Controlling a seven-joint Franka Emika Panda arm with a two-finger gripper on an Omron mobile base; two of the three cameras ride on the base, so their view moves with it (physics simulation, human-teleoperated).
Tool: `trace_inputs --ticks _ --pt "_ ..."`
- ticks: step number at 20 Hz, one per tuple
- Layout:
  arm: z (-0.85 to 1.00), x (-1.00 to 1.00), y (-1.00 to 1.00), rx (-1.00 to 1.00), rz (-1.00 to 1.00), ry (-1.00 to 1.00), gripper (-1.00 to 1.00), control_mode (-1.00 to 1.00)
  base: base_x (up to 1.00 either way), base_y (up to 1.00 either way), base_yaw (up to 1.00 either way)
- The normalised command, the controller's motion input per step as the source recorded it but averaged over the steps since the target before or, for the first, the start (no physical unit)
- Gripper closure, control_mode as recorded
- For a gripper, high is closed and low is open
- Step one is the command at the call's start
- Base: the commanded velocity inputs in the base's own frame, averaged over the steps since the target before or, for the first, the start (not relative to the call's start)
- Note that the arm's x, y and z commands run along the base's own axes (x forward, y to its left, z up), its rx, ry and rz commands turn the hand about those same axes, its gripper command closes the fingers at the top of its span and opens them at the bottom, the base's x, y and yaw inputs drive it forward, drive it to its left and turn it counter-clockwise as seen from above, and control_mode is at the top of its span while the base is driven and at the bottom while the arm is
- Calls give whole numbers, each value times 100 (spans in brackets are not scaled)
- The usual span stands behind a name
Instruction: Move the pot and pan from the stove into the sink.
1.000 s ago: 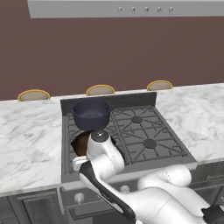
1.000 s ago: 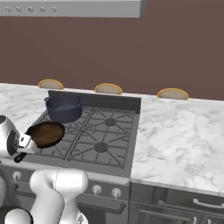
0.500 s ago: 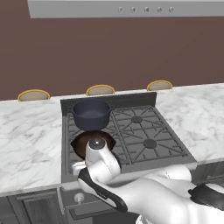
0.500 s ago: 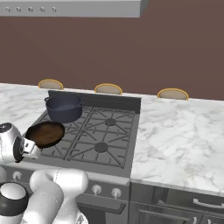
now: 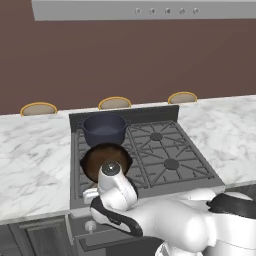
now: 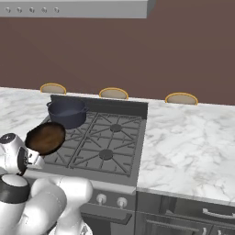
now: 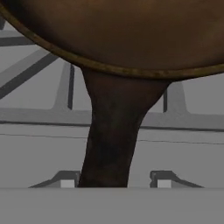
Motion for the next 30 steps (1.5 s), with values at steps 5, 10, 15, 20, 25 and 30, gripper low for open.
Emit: trace_inputs --ticks 5,10,15,20,25,30 --pt "17 0 0 1 -3 0 100 -100 0 0 0" --pt "67 0 0 2 -9 0 100 -100 0 0 0" --pt "94 -5 -2 4 -7 1 100 -100 0 0 0" --pt "99 -34 -13 5 -4 2 100 -100 0 0 0" --pt "99 -59 -22 5 -2 2 100 -100 0 0 0" --pt "84 -79 -32 5 -2 3 100 -100 0 0 0"
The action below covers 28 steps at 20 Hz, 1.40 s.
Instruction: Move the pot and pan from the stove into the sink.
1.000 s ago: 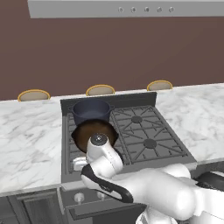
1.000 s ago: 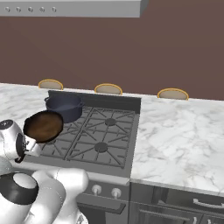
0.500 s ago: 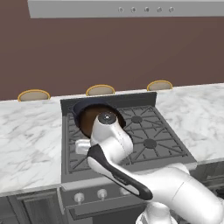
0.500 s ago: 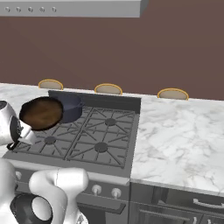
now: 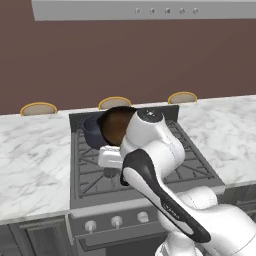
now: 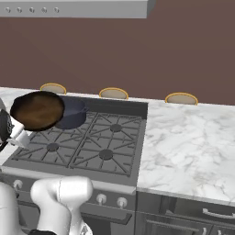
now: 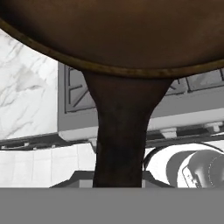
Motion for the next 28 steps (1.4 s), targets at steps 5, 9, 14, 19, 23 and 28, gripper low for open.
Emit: trace_inputs --ticks 5,9,14,19,23,28 --pt "44 -95 -51 2 -4 6 100 -100 0 0 0" --pt "1 -92 -66 0 -1 1 100 -100 0 0 0" --pt "-4 -37 -39 0 0 -9 100 -100 0 0 0" --pt "0 -2 -1 0 0 -3 100 -100 0 0 0" --pt "-4 -16 0 0 1 0 100 100 -16 0 1" --pt "0 0 0 0 0 0 100 100 -84 -13 7"
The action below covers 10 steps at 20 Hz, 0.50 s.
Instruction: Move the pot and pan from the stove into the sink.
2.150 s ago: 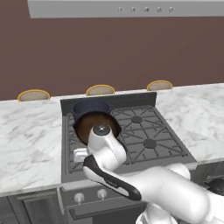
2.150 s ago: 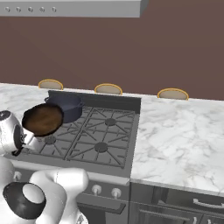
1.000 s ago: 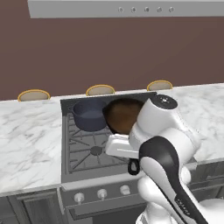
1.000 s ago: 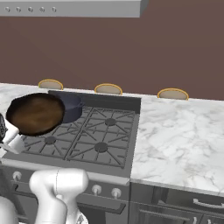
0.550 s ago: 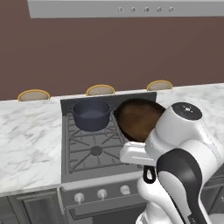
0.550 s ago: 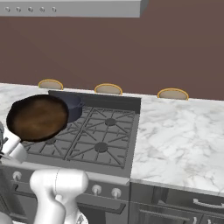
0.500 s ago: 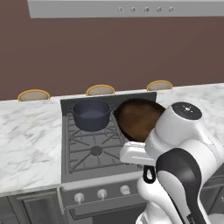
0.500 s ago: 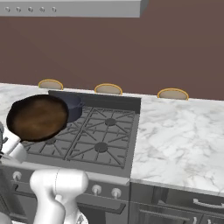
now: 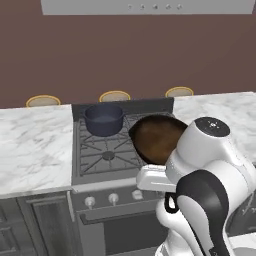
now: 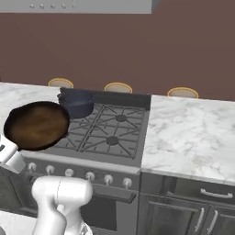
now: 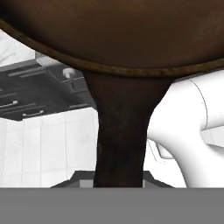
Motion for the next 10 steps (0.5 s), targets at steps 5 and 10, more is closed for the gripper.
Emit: trace_inputs --ticks 5,10 --pt "0 0 0 0 0 0 100 100 -72 -15 5" --pt "0 0 0 0 0 0 100 100 -18 -28 -15"
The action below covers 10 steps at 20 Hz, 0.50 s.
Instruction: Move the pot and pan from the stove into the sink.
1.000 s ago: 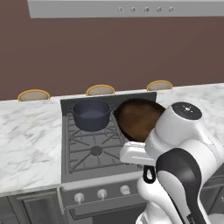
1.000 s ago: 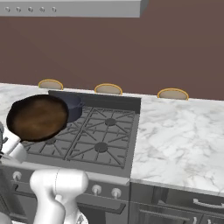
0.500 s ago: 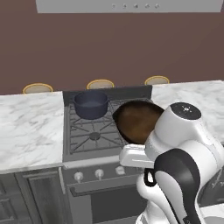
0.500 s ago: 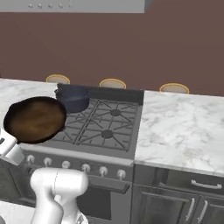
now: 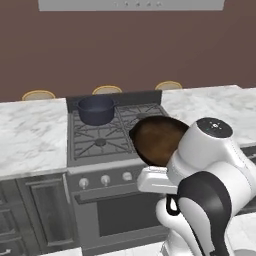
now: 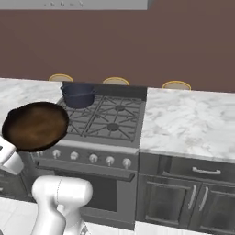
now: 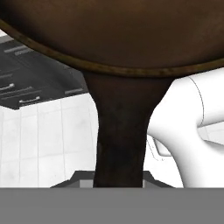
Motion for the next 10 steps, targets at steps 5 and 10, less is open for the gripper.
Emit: trace_inputs --ticks 5,10 --pt "0 0 0 0 0 0 100 100 2 -18 -45" --pt "0 0 0 0 0 0 100 100 2 -14 -49"
